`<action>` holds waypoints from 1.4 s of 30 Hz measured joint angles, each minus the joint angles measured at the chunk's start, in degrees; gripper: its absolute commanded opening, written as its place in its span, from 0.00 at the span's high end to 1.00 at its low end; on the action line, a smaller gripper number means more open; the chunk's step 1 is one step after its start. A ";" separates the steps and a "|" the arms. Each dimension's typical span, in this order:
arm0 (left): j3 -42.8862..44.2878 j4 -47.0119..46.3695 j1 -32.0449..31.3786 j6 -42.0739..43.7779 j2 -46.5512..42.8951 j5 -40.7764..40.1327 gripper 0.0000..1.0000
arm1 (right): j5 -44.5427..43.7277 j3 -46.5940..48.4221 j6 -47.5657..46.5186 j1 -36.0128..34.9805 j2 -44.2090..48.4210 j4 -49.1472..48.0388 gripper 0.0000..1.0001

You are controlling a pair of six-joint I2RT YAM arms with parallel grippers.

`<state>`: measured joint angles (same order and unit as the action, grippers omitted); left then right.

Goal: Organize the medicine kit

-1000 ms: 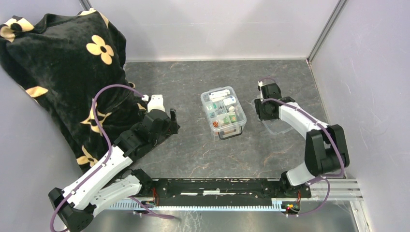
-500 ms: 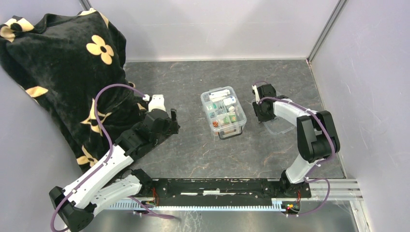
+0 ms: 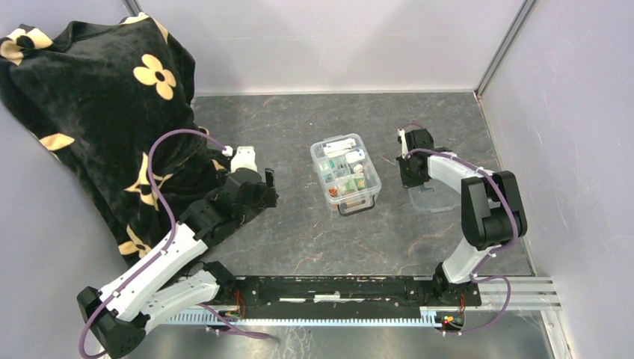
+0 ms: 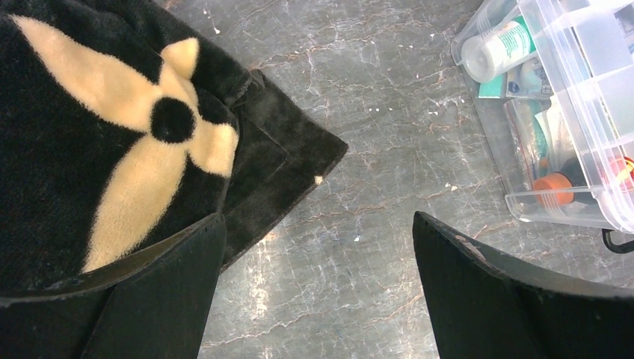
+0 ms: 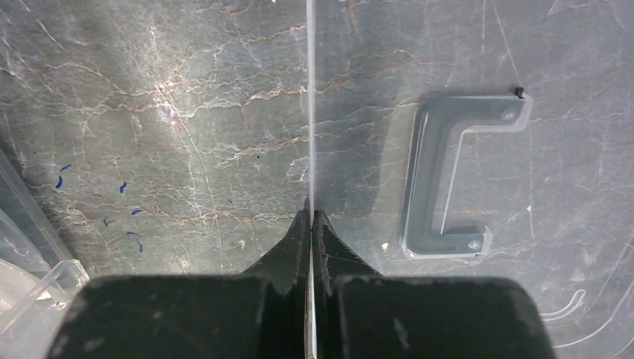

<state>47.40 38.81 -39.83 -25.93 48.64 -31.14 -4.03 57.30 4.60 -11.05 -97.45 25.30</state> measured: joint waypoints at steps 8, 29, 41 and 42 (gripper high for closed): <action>0.00 -1.18 0.00 0.04 0.33 2.29 0.00 | -0.42 -0.44 1.66 0.90 8.15 0.94 1.00; -2.14 -17.59 0.00 -8.13 -10.19 25.46 0.00 | 30.18 14.60 15.13 -2.97 30.99 10.69 1.00; -5.55 -45.88 0.00 -16.46 -2.05 40.74 0.06 | 41.35 8.81 35.89 -18.14 35.60 -9.22 1.00; -6.12 -47.82 0.00 -17.29 -1.62 41.66 0.06 | 41.81 8.15 37.83 -18.27 35.98 -11.34 1.00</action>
<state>41.28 -9.02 -39.83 -43.22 47.03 10.52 37.78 65.45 42.44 -29.32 -61.47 13.96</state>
